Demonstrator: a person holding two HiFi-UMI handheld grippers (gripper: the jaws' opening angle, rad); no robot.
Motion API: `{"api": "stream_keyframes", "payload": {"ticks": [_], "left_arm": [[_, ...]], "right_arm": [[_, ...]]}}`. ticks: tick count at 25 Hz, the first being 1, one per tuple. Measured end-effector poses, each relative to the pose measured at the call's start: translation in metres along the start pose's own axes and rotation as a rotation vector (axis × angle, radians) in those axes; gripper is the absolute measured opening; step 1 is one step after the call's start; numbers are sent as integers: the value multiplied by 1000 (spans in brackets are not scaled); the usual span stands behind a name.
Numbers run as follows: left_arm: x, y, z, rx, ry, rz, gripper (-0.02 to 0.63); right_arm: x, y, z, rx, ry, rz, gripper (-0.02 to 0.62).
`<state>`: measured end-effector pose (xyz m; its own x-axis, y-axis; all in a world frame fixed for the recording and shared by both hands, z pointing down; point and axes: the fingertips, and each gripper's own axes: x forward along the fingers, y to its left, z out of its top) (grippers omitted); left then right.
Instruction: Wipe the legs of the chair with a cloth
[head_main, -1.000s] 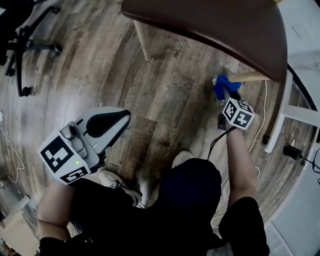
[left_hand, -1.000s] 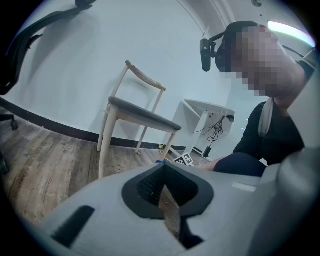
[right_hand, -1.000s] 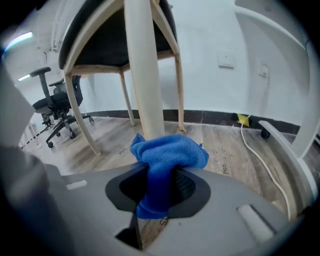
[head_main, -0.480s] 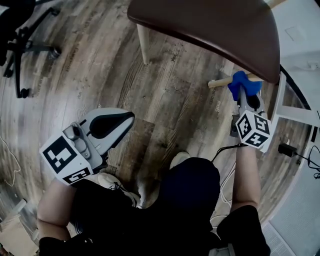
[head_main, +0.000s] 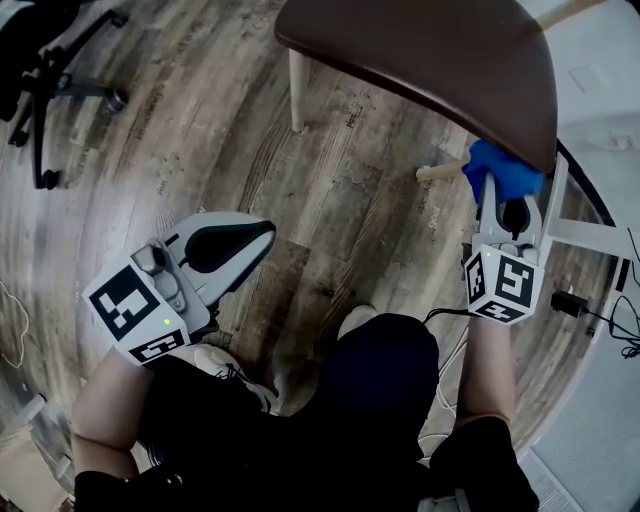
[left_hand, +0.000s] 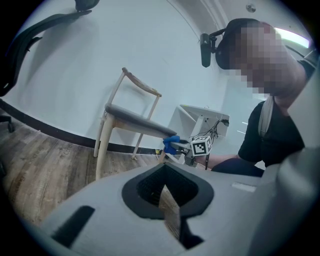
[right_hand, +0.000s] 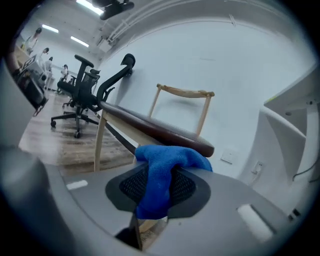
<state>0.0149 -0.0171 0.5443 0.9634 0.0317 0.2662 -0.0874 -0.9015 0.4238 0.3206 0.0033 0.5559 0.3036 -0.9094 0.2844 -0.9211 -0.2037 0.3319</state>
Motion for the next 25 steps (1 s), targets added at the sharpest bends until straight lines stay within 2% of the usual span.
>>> {"api": "stream_keyframes", "payload": {"ticks": [4,7,12,25], "left_arm": [[-3,-3,2,3,-7,-4,8],[-5,-4,4,12,-11,-7,8],[-8,-5,5,15,-14,-3,8],[-17,-7,6,24,-18,8,8]], "right_arm": [[6,9,9,140,-10,55,103],[12,22,16,180,-24,93,103],[24,56,33,208,-61,181,102],[72,178,93,211,-163,513,103]]}}
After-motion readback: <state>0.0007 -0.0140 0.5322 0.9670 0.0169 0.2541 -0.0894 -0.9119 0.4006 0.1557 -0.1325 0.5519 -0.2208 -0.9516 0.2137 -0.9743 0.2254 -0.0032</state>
